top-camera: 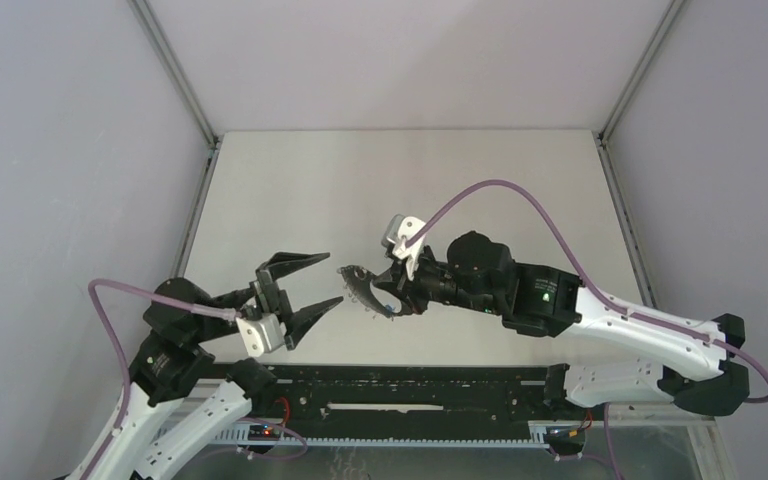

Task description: Put the keys on the keyring

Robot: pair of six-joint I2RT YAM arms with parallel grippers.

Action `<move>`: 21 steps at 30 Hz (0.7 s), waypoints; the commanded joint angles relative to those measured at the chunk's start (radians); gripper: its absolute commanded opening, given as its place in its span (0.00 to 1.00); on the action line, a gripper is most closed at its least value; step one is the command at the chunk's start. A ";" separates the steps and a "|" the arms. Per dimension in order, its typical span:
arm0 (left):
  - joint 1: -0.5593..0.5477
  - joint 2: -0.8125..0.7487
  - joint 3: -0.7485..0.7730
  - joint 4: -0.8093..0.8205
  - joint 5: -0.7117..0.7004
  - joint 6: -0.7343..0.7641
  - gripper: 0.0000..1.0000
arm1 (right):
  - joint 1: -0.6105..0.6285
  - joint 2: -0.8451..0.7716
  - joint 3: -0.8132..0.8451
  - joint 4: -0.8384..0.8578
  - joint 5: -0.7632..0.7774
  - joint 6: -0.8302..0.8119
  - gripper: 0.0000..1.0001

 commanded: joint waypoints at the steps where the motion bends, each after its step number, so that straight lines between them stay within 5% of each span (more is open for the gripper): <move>1: -0.013 -0.022 -0.047 0.039 -0.003 0.140 0.73 | 0.022 0.053 0.136 -0.062 0.183 0.100 0.00; 11: -0.144 -0.011 -0.108 0.127 -0.238 0.377 0.63 | 0.099 0.185 0.261 -0.095 0.366 0.182 0.00; 21: -0.155 0.001 -0.112 0.116 -0.305 0.363 0.50 | 0.135 0.209 0.290 -0.084 0.385 0.180 0.00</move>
